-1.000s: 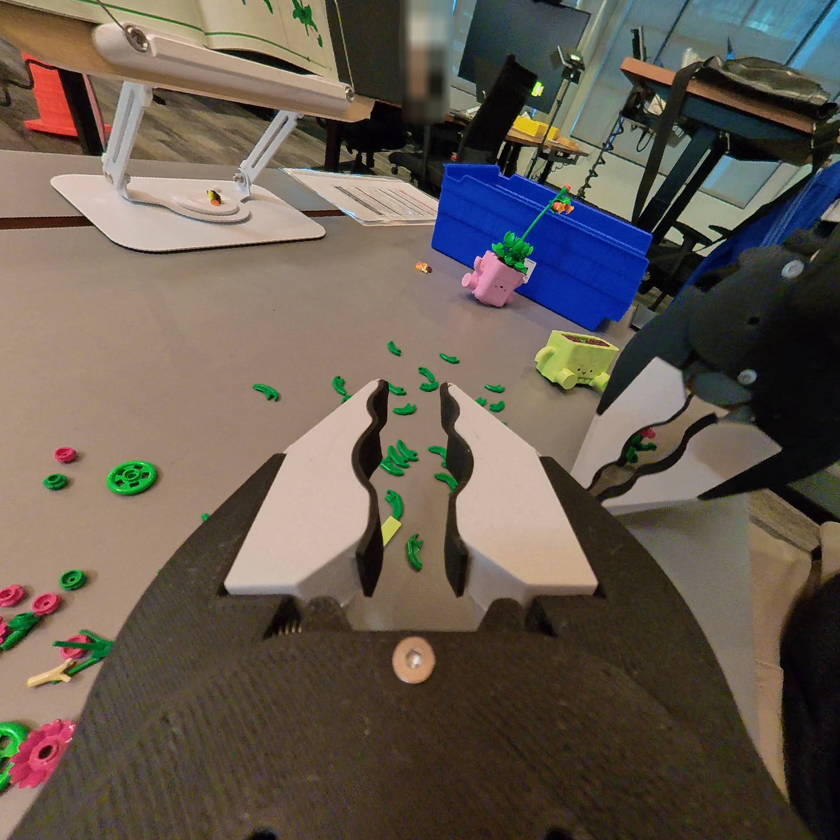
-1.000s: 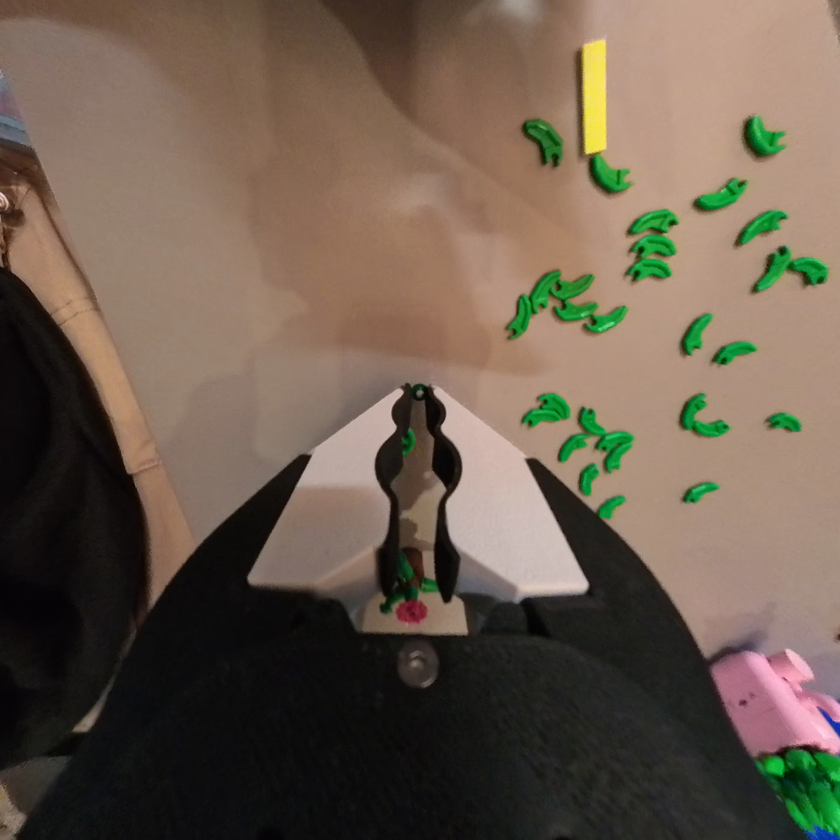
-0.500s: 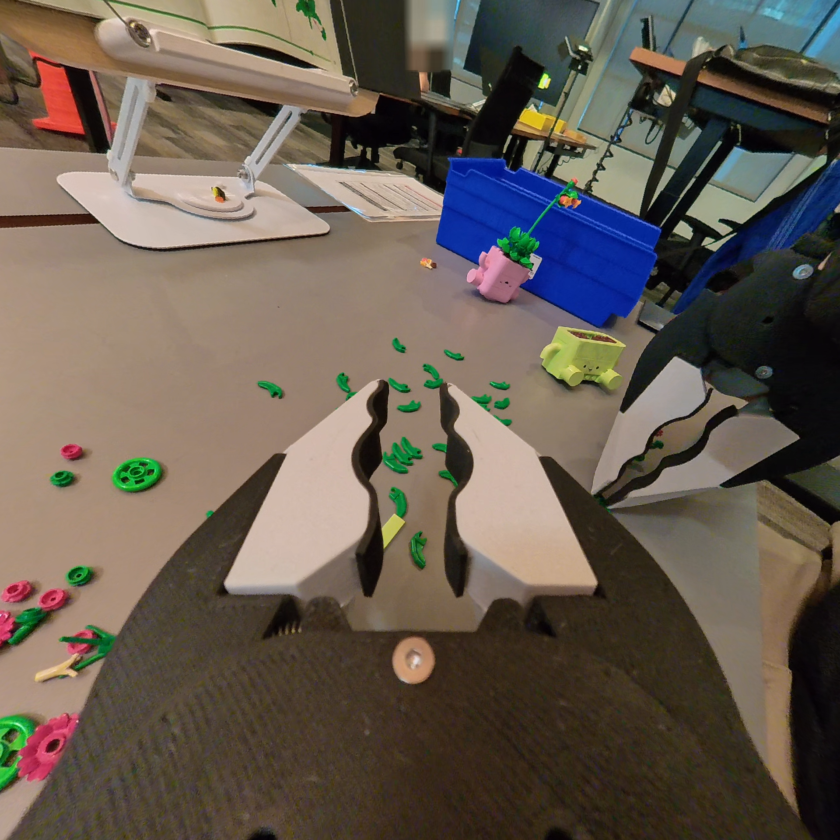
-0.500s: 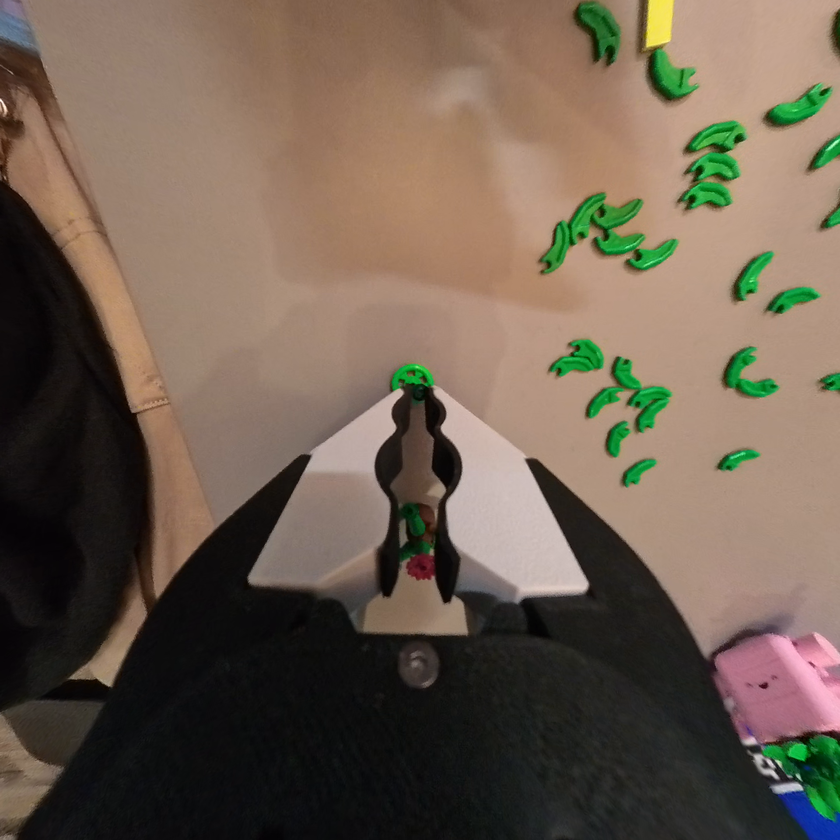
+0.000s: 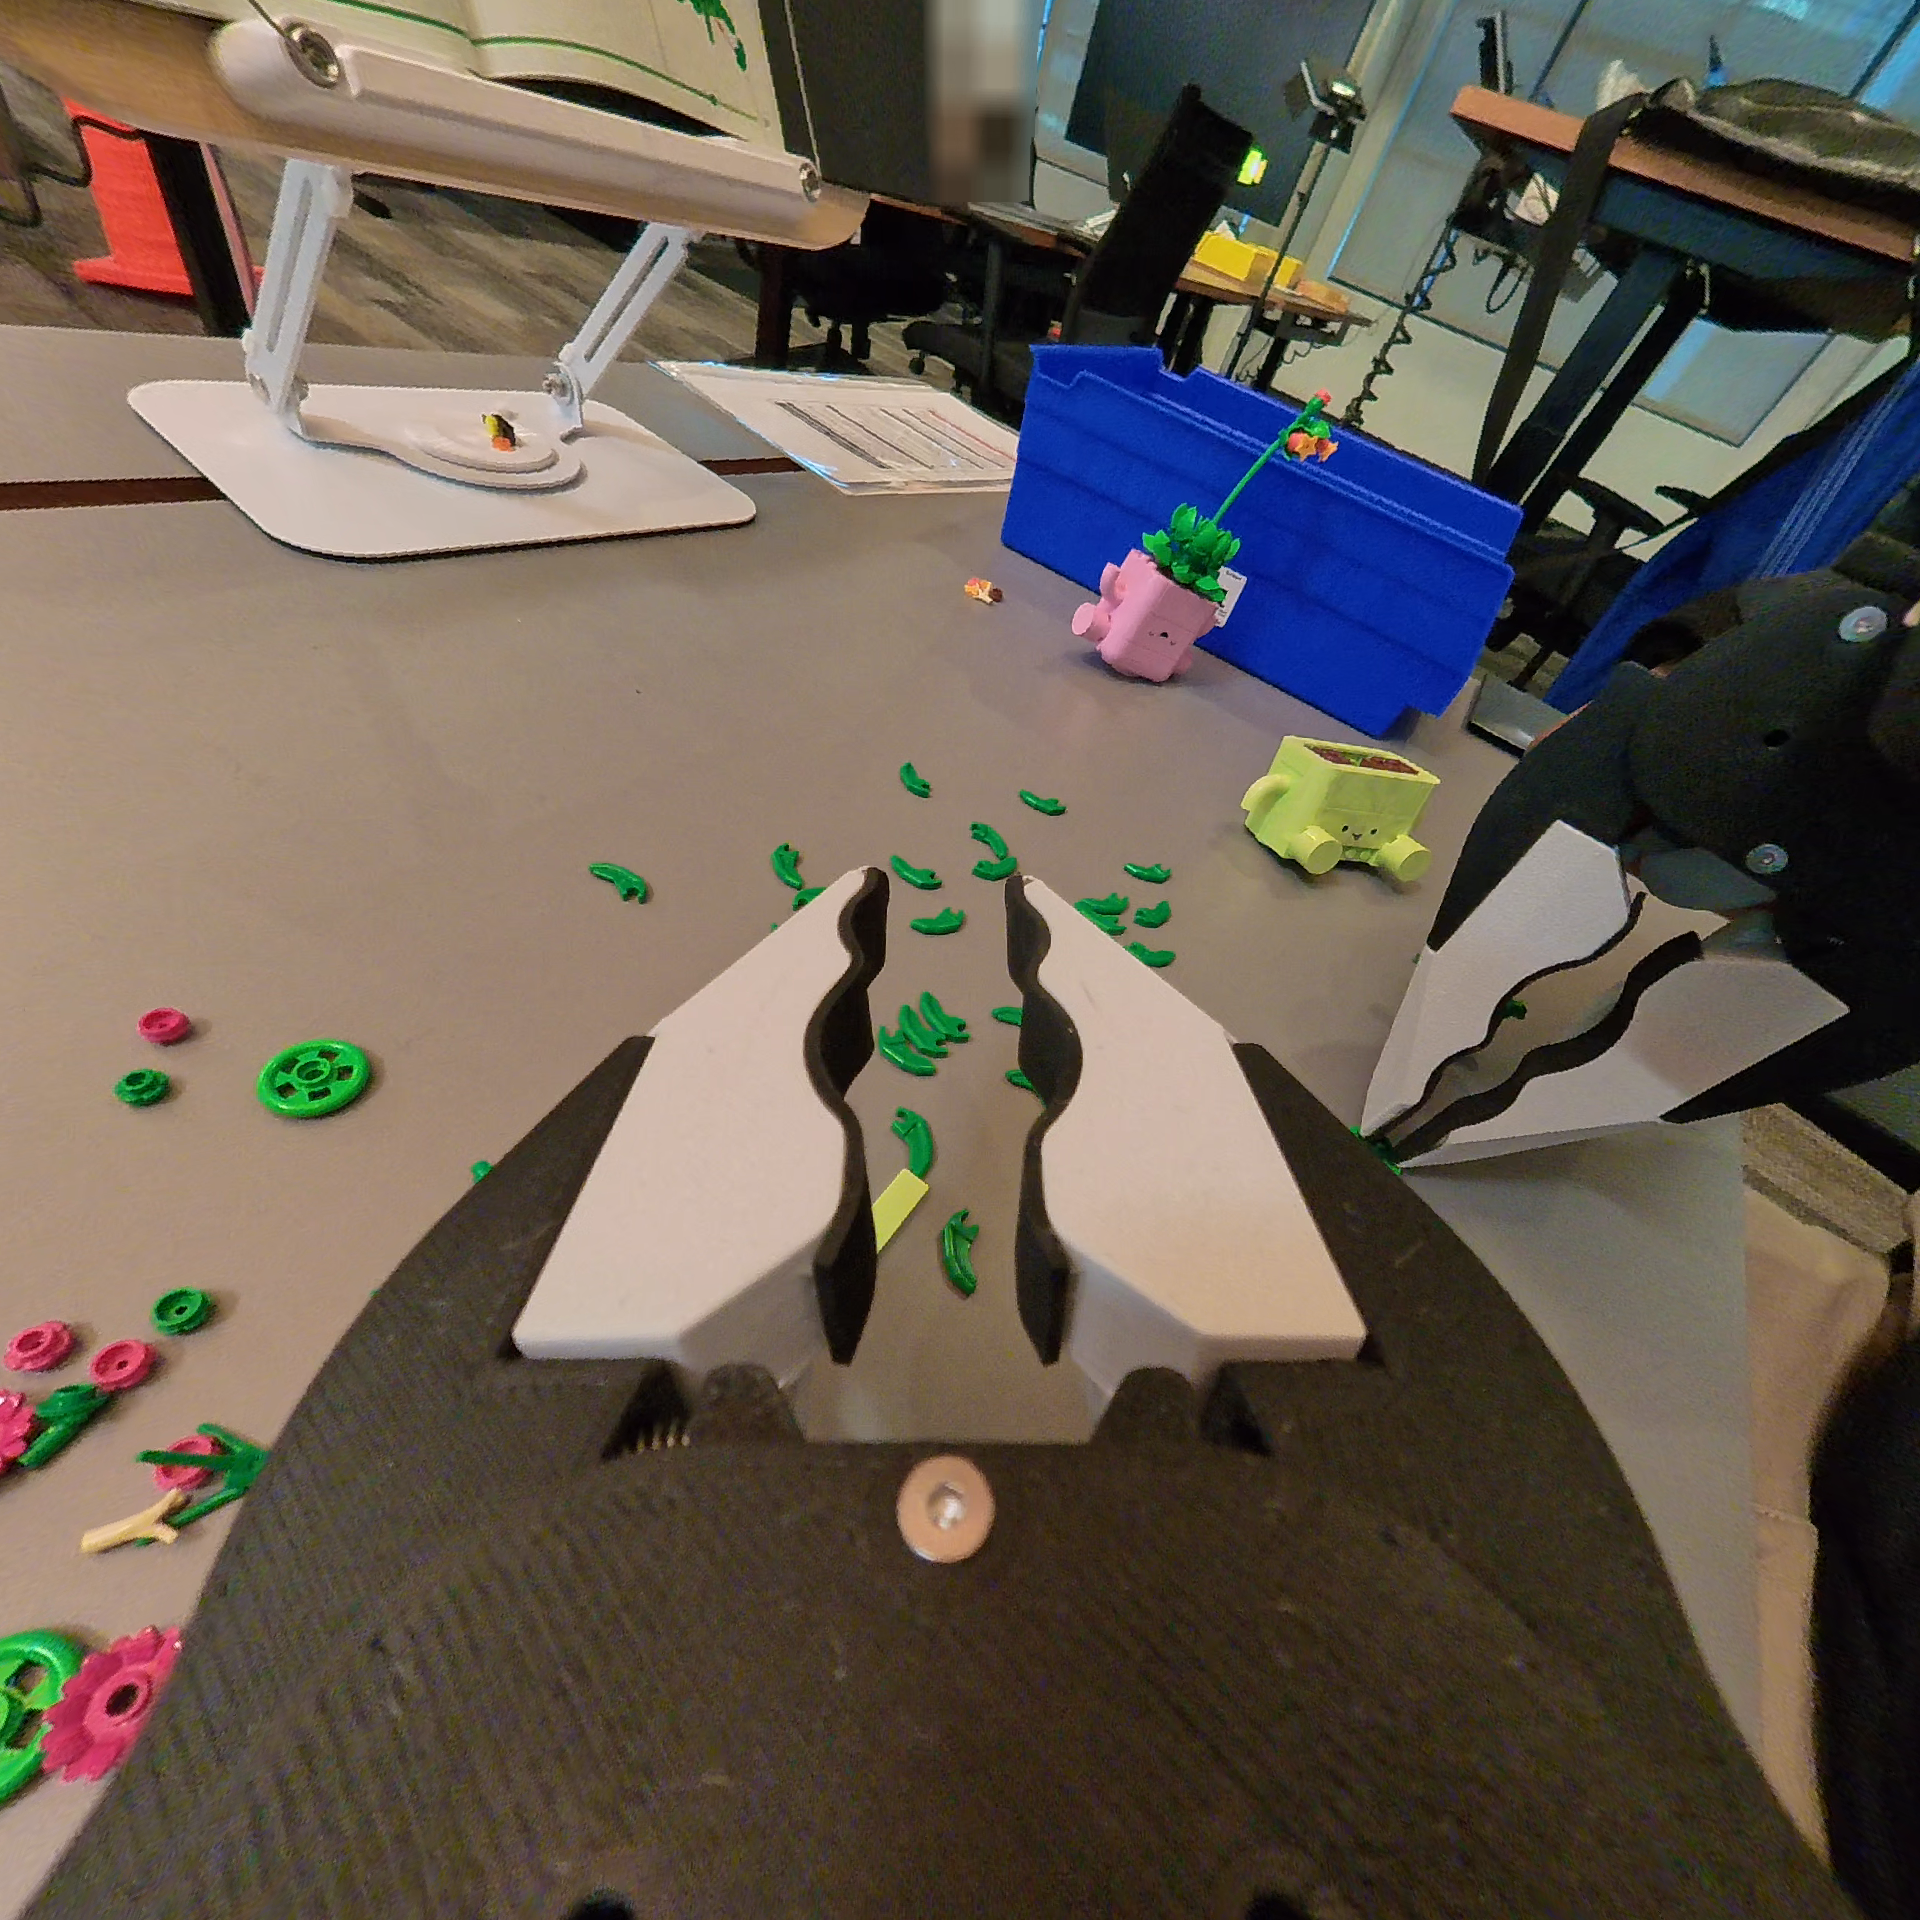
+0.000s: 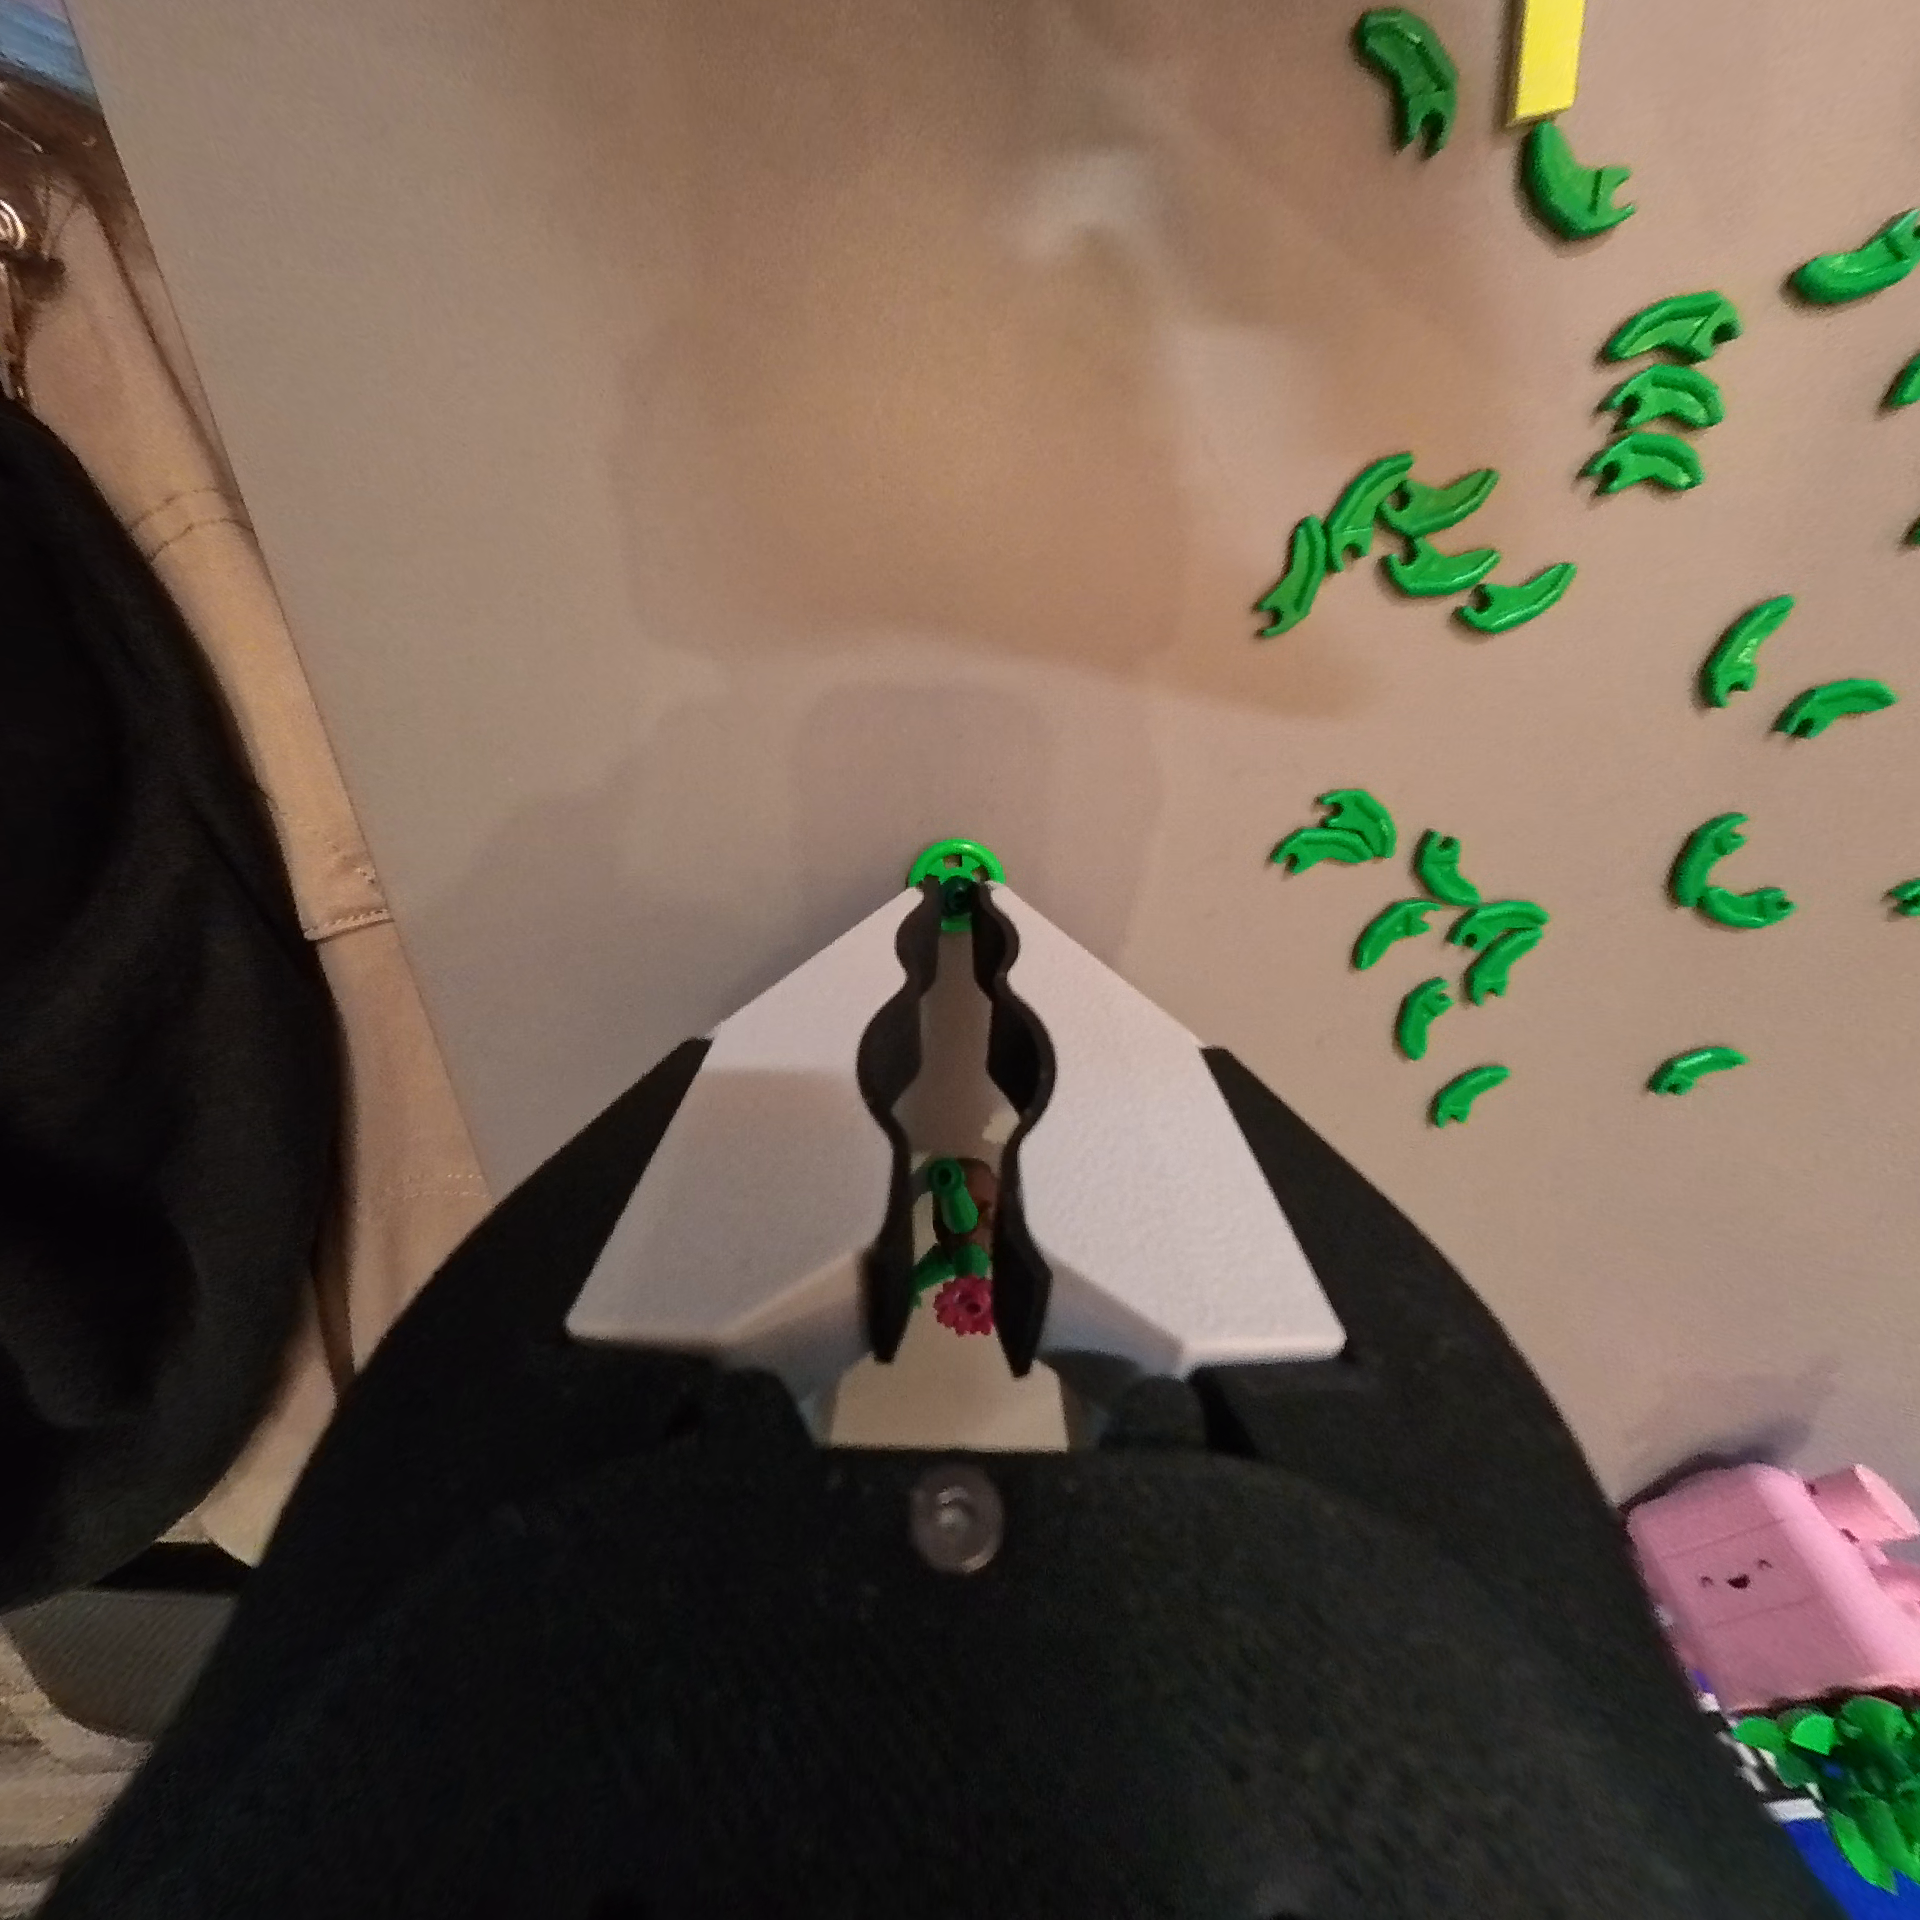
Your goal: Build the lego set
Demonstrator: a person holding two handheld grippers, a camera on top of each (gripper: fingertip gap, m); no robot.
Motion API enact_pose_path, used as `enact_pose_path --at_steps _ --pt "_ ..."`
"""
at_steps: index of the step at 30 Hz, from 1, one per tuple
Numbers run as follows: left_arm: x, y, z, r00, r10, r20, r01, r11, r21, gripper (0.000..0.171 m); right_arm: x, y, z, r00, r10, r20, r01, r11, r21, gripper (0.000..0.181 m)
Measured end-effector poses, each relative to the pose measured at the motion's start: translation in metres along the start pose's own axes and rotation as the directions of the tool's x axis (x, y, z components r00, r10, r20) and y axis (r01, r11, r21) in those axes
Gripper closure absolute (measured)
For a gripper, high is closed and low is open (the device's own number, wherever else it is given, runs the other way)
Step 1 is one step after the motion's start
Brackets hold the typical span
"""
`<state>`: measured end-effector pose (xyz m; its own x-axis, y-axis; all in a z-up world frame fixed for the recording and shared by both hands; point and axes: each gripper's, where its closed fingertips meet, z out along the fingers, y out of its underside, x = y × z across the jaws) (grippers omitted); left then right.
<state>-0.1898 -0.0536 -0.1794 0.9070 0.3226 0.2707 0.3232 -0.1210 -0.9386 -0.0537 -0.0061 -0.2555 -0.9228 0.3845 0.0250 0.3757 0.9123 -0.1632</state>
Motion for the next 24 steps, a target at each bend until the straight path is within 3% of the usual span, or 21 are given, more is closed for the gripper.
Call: enact_pose_path --at_steps 24 --pt "-0.0003 0.0042 0.0022 1.0 -0.007 0.0 0.007 1.0 -0.022 0.15 -0.0003 0.002 0.0019 0.995 -0.098 0.006 0.097 0.965 -0.245 0.178"
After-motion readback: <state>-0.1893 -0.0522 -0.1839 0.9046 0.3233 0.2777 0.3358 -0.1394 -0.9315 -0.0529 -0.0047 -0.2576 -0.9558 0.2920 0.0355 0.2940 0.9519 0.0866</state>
